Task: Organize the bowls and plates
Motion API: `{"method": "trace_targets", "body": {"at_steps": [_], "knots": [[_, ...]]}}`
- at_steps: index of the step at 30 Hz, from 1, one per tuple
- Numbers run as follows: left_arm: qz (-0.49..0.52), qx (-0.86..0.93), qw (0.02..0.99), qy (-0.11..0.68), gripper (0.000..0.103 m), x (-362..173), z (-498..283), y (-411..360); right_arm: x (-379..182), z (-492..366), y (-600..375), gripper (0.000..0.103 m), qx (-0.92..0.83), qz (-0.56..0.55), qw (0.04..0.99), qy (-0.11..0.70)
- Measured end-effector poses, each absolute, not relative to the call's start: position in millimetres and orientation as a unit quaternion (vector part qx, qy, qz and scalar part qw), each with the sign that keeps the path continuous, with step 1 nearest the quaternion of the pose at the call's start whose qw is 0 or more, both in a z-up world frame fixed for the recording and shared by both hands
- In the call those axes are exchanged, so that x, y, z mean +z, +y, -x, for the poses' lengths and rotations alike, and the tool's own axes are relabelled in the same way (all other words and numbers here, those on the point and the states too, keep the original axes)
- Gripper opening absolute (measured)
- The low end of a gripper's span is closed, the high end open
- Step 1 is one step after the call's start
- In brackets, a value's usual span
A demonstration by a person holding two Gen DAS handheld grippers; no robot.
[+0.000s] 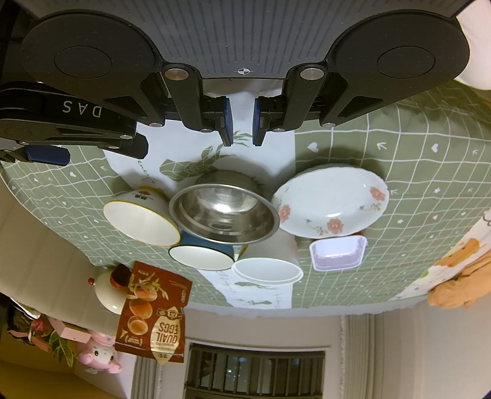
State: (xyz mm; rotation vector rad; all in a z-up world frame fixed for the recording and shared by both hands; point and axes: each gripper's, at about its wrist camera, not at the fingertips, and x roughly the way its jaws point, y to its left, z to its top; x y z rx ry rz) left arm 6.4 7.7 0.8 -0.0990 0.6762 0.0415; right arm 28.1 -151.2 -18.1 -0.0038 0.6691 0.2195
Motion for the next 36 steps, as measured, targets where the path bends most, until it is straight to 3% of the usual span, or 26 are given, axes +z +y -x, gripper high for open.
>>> {"method": "trace_targets", "body": {"at_steps": [36], "knots": [[0.07,0.009,0.935,0.346,0.016,1,-32,21,-18,-38,-145,0.103,0.114,-0.003,0.937,0.329]]}}
